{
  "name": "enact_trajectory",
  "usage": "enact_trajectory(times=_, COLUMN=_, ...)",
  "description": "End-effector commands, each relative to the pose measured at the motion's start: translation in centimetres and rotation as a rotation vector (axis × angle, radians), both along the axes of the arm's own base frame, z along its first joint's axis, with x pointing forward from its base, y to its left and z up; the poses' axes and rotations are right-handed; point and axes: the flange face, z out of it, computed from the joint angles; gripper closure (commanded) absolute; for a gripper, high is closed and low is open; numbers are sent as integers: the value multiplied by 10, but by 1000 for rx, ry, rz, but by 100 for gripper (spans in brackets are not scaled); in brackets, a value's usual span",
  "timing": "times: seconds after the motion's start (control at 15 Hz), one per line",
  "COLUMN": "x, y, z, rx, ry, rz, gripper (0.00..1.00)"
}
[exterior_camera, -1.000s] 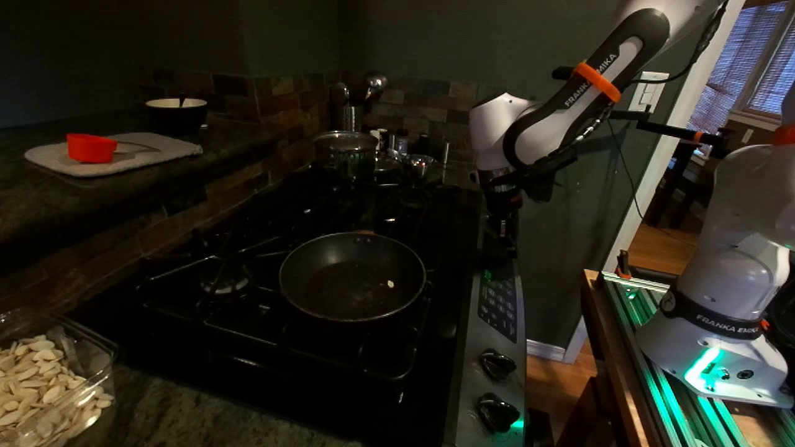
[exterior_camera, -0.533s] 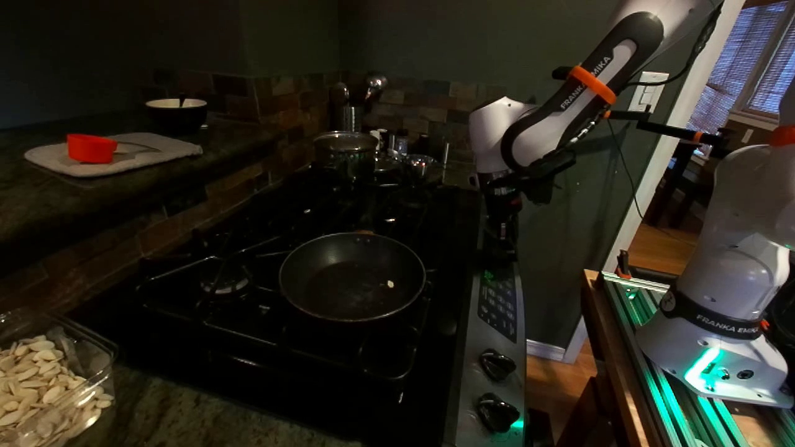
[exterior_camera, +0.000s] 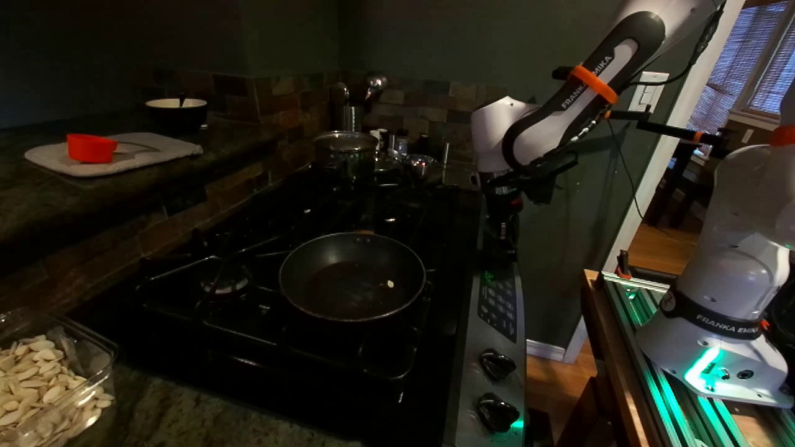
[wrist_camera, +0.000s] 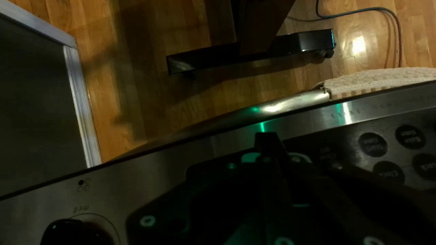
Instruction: Press three buttons on the stove.
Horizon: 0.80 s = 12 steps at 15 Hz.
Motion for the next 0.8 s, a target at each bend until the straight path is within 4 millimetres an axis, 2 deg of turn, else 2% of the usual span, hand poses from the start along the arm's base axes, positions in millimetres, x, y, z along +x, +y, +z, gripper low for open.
enact_trajectory(times=0.0, x=4, y=2, z=4, rx=-49, ry=4, rz=0, gripper=100)
enact_trajectory(times=0.33, x=5, y=10, z=45, rx=-77, ry=-27, rz=53, gripper=100)
enact_trajectory(times=0.6, x=1, y=37, z=78, rx=-1, ry=-88, rz=175, gripper=100)
enact_trajectory(times=0.67, x=2, y=46, z=88, rx=16, ry=-125, rz=207, gripper=74)
enact_trajectory(times=0.73, x=3, y=55, z=97, rx=25, ry=-171, rz=236, gripper=73)
